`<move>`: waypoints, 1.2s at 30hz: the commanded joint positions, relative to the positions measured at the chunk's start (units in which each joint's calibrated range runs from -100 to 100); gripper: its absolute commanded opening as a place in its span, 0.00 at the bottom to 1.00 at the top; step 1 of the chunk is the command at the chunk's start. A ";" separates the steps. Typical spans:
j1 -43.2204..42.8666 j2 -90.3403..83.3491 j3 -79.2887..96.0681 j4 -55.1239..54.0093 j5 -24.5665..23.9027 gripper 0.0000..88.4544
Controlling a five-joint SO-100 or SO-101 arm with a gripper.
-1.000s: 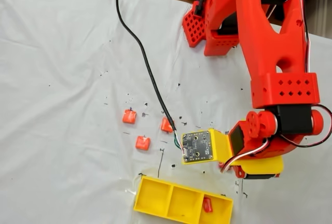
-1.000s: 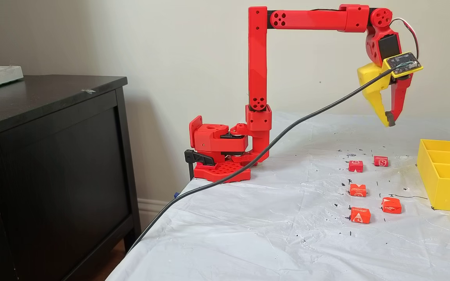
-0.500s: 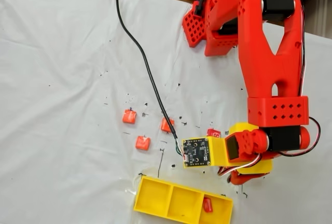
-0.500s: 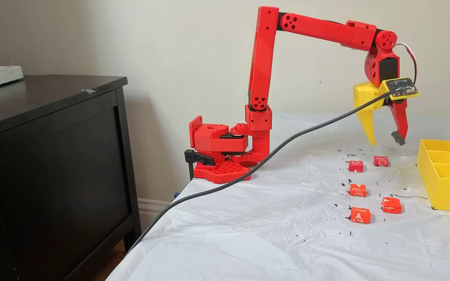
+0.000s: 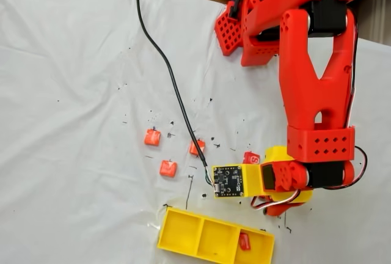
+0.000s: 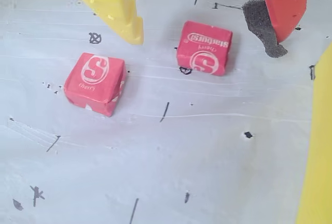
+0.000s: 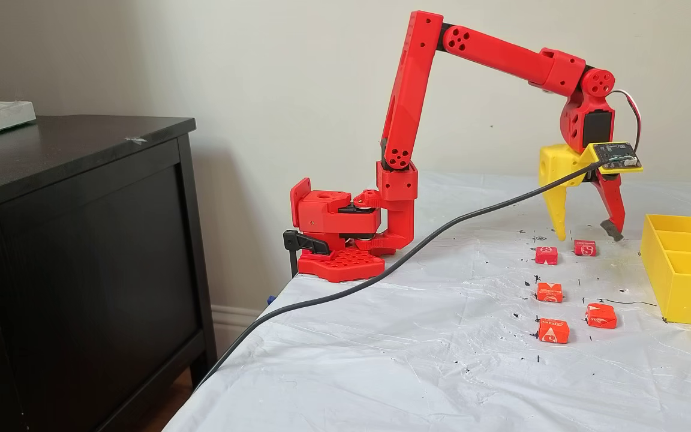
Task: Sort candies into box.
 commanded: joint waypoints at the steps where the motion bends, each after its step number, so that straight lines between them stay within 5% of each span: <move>1: -0.73 -0.05 -3.61 0.42 -0.20 0.33; 36: -1.63 3.35 -5.98 -4.41 -1.17 0.23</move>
